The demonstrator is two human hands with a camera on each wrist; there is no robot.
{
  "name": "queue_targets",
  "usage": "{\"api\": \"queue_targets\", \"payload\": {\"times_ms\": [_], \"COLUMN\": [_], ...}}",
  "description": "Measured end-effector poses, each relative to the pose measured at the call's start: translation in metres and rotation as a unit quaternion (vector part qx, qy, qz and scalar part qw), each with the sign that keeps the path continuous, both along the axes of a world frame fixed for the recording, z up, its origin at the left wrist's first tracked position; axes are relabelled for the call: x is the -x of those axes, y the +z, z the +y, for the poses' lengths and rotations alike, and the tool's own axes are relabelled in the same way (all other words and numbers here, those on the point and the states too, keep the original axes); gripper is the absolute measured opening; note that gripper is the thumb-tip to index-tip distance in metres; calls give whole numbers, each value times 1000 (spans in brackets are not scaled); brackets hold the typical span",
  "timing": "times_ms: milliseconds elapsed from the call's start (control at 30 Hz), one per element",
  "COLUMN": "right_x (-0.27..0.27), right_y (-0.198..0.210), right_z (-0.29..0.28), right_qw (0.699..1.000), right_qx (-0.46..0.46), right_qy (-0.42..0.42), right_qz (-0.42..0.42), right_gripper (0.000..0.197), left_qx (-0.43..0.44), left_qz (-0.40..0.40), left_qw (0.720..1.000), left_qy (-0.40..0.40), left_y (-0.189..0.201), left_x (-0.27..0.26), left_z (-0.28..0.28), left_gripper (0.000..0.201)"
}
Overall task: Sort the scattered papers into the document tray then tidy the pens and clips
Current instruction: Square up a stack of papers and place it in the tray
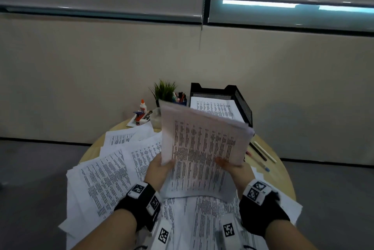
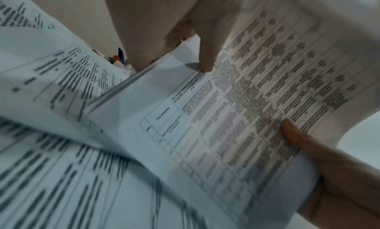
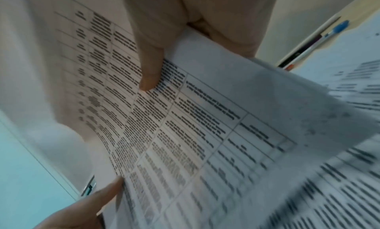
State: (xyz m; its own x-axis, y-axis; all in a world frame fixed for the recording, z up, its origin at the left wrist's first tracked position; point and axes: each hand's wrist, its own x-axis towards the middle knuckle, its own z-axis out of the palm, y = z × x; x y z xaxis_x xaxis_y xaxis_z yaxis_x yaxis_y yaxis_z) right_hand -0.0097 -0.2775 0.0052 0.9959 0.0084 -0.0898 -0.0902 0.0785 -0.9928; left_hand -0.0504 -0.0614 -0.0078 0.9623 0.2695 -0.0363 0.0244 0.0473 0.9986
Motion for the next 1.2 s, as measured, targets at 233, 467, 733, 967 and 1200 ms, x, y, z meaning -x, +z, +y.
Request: {"api": "queue_targets", "payload": {"times_ms": [233, 467, 733, 967, 1200], "right_x": [27, 44, 52, 58, 63], "right_y": [29, -5, -43, -53, -60], "right_z": [-9, -13, -29, -45, -41], "right_qw": [998, 997, 967, 780, 756], "right_qx": [-59, 48, 218, 590, 607], "right_qy": [35, 33, 76, 76, 25], "right_qz": [-4, 60, 110, 195, 243], "right_gripper": [26, 33, 15, 70, 107], "left_qx": [36, 65, 67, 39, 53], "left_qz": [81, 113, 117, 139, 152], "left_qw": [991, 986, 988, 989, 985], "left_qy": [-102, -107, -78, 12, 66], "left_y": [20, -17, -46, -70, -81], "left_x": [14, 60, 92, 100, 101], "left_z": [23, 12, 27, 55, 82], "left_gripper": [22, 46, 77, 45, 49]}}
